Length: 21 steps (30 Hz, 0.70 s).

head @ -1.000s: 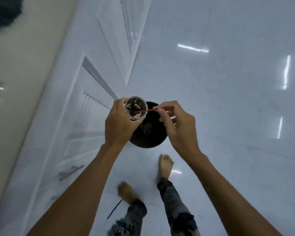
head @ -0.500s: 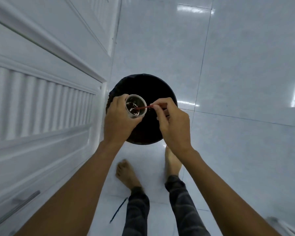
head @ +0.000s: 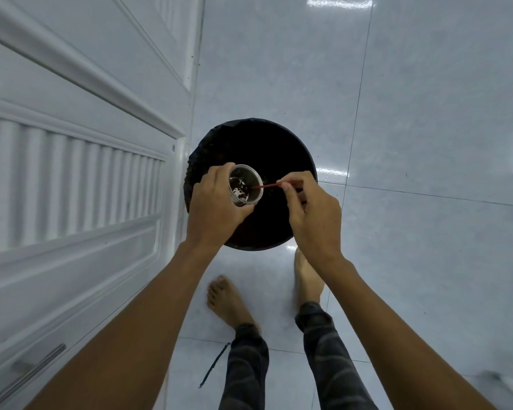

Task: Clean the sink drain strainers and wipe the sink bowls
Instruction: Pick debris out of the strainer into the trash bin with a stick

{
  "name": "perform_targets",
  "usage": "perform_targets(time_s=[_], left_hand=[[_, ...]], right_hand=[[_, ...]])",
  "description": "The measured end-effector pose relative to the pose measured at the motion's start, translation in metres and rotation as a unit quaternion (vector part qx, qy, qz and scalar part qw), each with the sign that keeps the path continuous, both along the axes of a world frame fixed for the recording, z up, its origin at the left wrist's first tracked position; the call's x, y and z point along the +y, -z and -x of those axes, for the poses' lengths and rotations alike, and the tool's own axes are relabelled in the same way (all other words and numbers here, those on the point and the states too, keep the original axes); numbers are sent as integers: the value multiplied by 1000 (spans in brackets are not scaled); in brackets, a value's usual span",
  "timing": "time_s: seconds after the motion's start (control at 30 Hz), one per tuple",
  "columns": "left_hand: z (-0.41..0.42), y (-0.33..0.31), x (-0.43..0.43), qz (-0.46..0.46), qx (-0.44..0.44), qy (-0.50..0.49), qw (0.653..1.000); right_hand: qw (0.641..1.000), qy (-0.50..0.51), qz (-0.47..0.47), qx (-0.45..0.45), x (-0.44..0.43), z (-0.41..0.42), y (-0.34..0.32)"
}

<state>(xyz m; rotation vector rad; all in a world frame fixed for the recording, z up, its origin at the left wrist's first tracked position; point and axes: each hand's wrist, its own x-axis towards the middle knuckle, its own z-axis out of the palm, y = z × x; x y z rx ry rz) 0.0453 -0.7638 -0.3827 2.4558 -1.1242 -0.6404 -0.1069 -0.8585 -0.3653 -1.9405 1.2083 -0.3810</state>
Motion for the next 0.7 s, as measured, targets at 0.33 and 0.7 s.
perform_targets(time_s=[0.33, 0.7], left_hand=[[-1, 1, 8, 1, 38, -19, 999], [-4, 2, 14, 41, 87, -38, 995]], right_hand=[[1000, -24, 3, -3, 4, -5, -4], [999, 3, -15, -34, 21, -7, -3]])
